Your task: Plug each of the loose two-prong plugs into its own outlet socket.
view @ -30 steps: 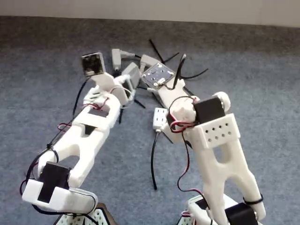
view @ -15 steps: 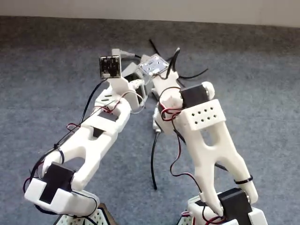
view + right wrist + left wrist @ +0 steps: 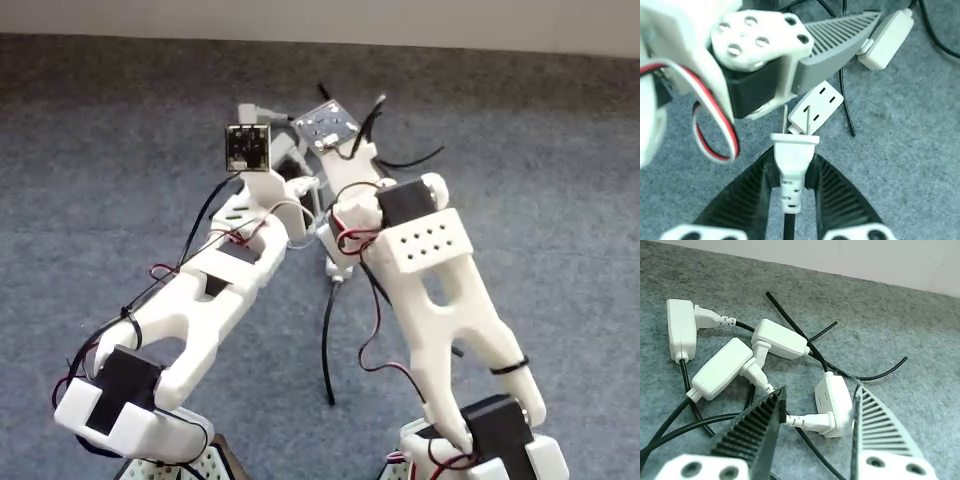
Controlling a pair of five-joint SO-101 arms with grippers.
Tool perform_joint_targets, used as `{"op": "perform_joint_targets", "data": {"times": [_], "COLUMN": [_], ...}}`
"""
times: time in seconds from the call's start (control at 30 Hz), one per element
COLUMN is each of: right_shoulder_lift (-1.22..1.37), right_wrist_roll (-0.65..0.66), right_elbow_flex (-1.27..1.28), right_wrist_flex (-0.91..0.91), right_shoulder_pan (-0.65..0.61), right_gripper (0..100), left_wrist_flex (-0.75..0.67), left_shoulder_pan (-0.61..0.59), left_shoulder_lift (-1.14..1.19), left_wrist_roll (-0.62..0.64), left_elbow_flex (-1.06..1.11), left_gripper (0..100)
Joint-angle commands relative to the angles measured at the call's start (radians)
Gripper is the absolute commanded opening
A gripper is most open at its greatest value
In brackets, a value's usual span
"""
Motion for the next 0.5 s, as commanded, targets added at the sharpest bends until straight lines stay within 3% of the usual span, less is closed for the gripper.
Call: {"op": "perform_joint_targets", "data": {"times": [0.0,0.2,0.47], "right_shoulder_lift": [0.081,0.237,0.216], "right_wrist_roll": [-0.009,-0.009,-0.012], "right_elbow_flex": [-0.025,-0.18,-0.24], "right_wrist_flex": [-0.044,-0.002,0.027], "right_shoulder_pan": [-0.007,-0.005,-0.005], "right_gripper": [1.9,1.9,1.5], "left_wrist_flex": [-0.017,-0.015,-0.021], "left_shoulder_pan": [0.019,0.031,0.033], "left_shoulder_lift": [-0.016,-0.007,-0.01], "left_wrist_roll": [0.0,-0.002,0.0], "left_elbow_flex": [-0.004,-0.002,0.022], "left_gripper": [23,23,23]}}
